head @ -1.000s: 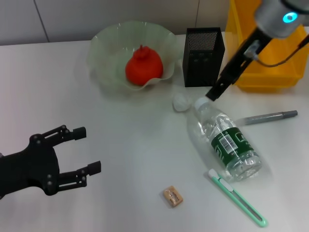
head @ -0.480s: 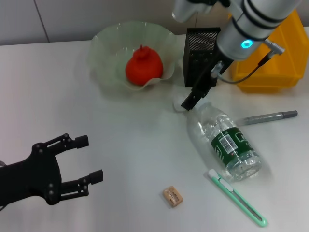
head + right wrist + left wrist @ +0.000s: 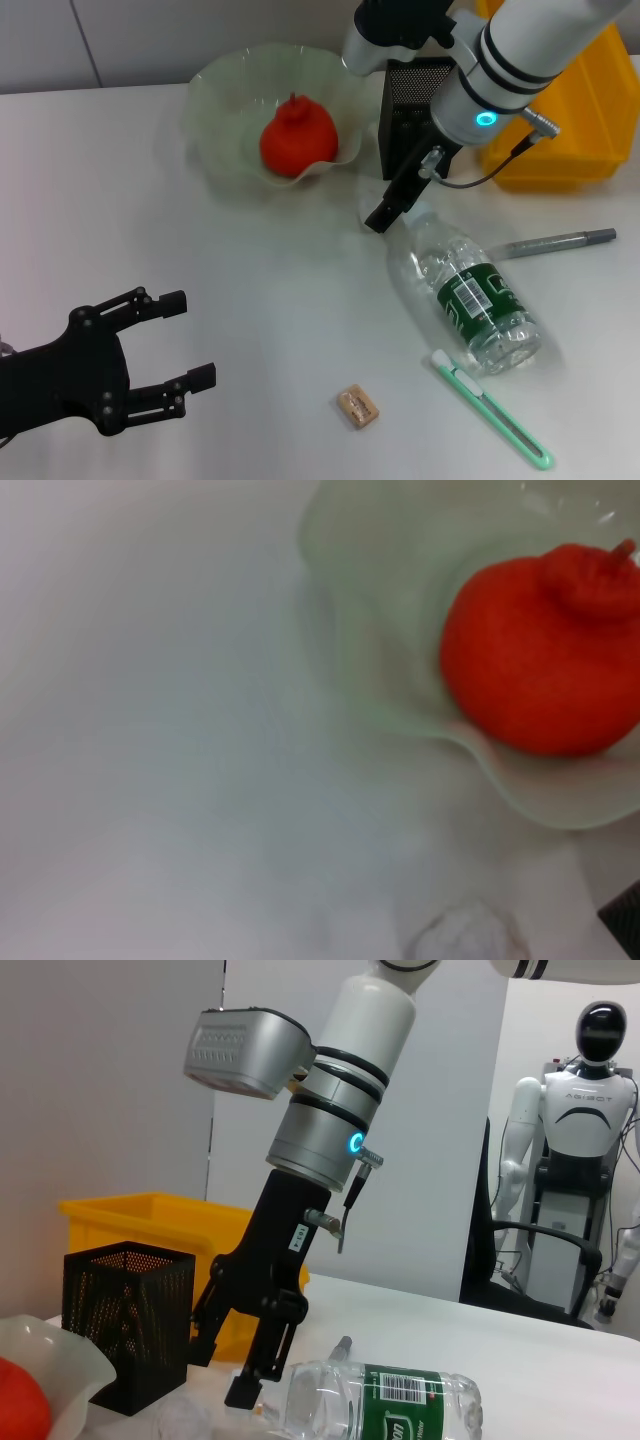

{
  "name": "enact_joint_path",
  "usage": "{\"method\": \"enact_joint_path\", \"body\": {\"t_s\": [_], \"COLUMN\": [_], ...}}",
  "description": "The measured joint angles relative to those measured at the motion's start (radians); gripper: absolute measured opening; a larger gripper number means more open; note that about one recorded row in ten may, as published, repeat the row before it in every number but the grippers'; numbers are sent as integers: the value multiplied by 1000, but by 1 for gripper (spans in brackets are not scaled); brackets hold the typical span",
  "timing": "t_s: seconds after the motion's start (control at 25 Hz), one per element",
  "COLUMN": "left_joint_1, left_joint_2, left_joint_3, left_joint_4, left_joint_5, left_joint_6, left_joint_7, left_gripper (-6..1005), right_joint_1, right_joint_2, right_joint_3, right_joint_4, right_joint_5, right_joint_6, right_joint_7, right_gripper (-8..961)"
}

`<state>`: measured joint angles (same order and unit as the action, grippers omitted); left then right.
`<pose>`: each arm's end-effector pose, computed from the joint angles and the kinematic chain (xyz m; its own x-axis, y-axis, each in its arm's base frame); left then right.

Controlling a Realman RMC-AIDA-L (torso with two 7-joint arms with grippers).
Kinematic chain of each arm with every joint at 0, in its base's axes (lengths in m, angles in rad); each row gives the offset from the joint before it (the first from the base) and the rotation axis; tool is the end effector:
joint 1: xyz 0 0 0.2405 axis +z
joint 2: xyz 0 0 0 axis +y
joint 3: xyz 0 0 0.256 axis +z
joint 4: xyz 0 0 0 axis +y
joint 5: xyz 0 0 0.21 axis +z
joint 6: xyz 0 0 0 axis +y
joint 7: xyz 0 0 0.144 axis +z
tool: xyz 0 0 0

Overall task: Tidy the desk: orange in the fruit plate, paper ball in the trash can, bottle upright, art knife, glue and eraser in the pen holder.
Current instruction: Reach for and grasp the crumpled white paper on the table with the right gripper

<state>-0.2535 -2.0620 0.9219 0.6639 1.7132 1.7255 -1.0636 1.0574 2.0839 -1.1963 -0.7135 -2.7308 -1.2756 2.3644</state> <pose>-0.2904 0.2453 -0.0016 0.7791 0.1537 0.6078 0.3017 -0.9417 -0.1486 0.1464 0.4321 -0.0417 0.7946 -0.5275 0.3007 -0.3796 -0.8181 -0.4320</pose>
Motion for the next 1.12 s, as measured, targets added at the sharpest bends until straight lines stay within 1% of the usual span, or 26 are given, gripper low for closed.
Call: {"method": "enact_joint_path", "body": {"t_s": [0.36, 0.56, 1.12], "left_joint_1": [1, 1, 0], "left_joint_2": [-1, -2, -4], "left_joint_3": [0, 0, 0], "left_joint_4": [-1, -1, -4], "left_joint_5": [1, 2, 2], "left_joint_6": [0, 2, -2], "left_joint_7": [9, 11, 11], "left_gripper": [843, 843, 842], "right_joint_1": [-1, -6, -7], "right_joint_2": [1, 3, 4], "right_joint_3": [-26, -55, -76], "right_joint_4": [73, 89, 137], "right_joint_5": [31, 41, 71], "right_joint_6": [85, 134, 206], "right_joint_7": [-7, -3, 1], "right_gripper": [685, 681, 668]}}
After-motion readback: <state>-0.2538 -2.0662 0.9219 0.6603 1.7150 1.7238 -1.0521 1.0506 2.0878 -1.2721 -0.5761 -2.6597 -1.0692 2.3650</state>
